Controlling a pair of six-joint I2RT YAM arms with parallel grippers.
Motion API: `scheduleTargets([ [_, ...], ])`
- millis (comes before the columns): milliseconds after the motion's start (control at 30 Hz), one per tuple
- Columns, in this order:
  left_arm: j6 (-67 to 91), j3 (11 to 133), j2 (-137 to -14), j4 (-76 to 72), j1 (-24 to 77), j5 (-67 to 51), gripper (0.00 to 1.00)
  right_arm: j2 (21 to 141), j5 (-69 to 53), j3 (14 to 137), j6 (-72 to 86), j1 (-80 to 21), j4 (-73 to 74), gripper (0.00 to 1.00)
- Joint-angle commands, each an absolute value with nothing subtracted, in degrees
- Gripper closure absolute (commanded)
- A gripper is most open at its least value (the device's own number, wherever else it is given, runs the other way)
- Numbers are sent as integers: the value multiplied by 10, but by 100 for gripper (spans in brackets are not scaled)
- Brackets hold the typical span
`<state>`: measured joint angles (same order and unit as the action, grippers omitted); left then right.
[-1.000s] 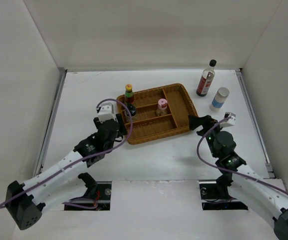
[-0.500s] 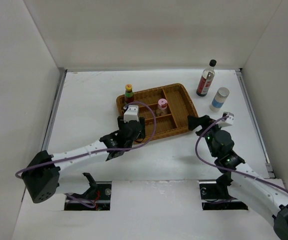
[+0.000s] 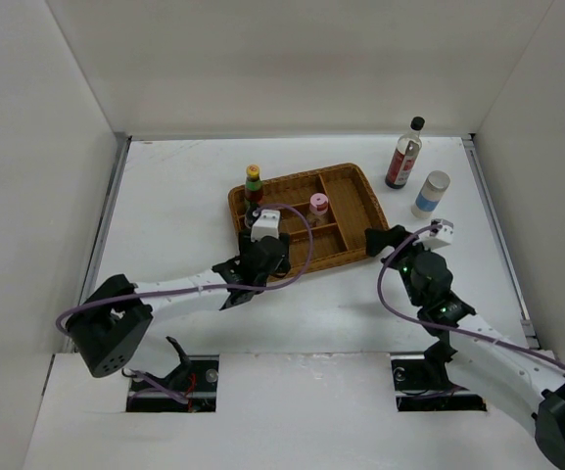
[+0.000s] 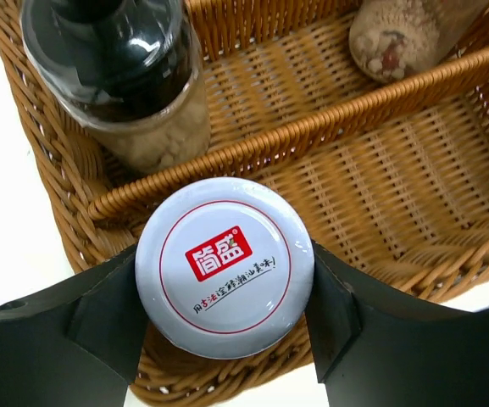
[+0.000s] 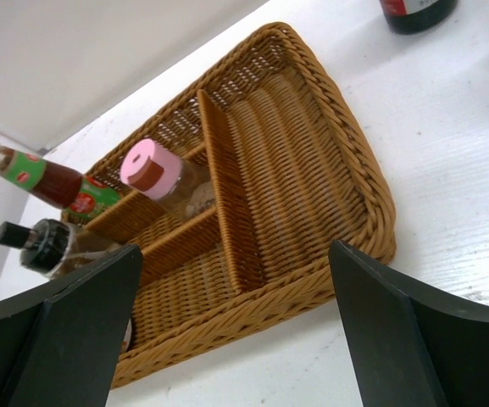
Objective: Organize the condiment bottles
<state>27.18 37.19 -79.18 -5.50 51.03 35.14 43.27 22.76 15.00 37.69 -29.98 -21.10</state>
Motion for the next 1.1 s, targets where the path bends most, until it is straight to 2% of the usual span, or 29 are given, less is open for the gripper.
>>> scheduleTargets([
  [0,260,370,-797,-114,502,362,56,441,250,162,363,-298,-245,1],
  [67,254,368,-802,-117,503,364,51,445,253,170,358,-298,-240,0],
  [200,249,358,-785,-126,509,366,23,442,264,190,345,-302,-226,0],
  [300,249,348,-731,-128,515,359,8,447,272,220,338,-302,-204,0],
  [333,249,347,-709,-127,518,358,0,453,276,234,336,-302,-196,0],
  [500,247,325,-594,-148,522,348,0,503,301,309,323,-302,-149,2],
  [567,248,302,-538,-177,515,351,0,521,300,343,310,-293,-128,14],
  [667,246,252,-462,-238,506,359,0,548,302,399,274,-267,-103,47],
  [700,244,231,-441,-260,498,367,0,559,301,419,261,-254,-92,53],
  [767,243,197,-411,-286,479,394,0,585,294,468,237,-219,-63,58],
  [833,248,168,-386,-289,454,417,0,618,289,519,214,-185,-36,54],
  [967,285,113,-351,-300,429,438,0,725,276,654,183,-110,31,11],
  [1033,297,94,-339,-306,417,435,0,778,261,711,177,-94,56,1],
  [1067,299,86,-332,-307,413,434,0,805,252,735,170,-89,61,0],
])
